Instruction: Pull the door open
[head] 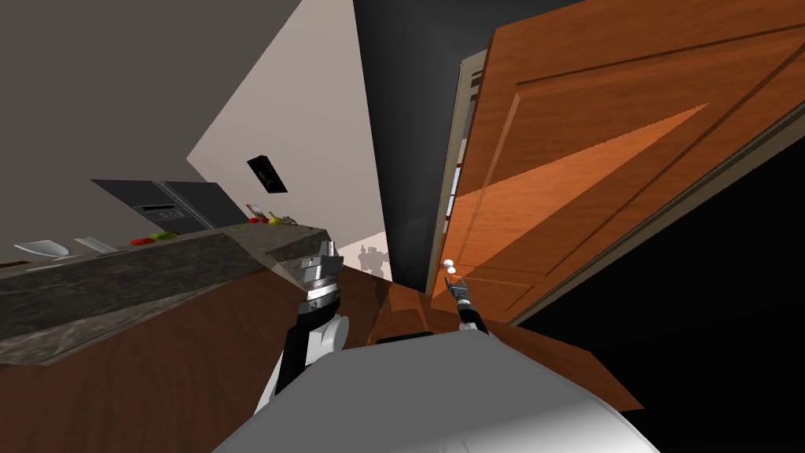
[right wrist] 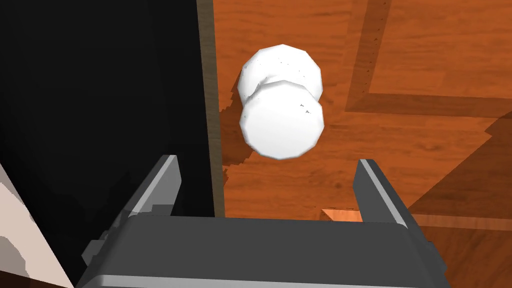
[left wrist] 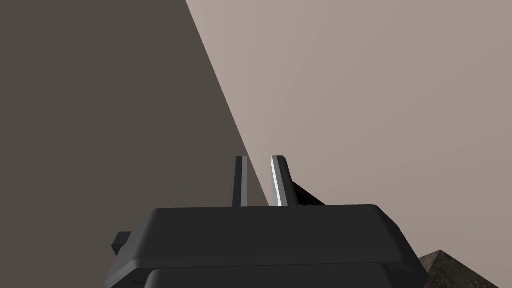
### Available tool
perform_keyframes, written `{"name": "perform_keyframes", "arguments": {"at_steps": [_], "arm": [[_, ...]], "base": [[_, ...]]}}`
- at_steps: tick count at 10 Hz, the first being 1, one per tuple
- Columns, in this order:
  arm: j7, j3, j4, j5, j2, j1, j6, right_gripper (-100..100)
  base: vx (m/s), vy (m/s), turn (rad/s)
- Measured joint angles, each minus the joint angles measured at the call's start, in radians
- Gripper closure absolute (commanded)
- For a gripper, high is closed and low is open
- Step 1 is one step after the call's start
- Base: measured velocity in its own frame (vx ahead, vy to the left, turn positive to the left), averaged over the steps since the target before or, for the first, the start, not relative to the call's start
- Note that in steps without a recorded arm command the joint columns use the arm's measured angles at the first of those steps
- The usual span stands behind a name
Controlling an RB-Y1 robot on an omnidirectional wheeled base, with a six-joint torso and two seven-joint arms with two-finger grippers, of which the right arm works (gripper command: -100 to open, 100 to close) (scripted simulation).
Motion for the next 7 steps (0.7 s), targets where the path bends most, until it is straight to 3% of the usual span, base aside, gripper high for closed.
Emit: {"name": "perform_keyframes", "arguments": {"at_steps": [2,4,5,7], "arm": [[-0.018,-0.015,-0.014,-0.013,-0.028,0.026,-0.005,-100],[-0.036,-0.023,0.002,-0.021,-0.043,0.024,-0.012,-100],[-0.037,-0.024,0.001,-0.022,-0.044,0.024,-0.011,100],[-0.036,-0.026,0.002,-0.022,-0.046,0.023,-0.012,100]], "base": [[0.169,-0.007,0.086],[0.117,-0.009,0.077],[-0.012,-0.003,-0.046],[-0.026,-0.002,0.005]]}}
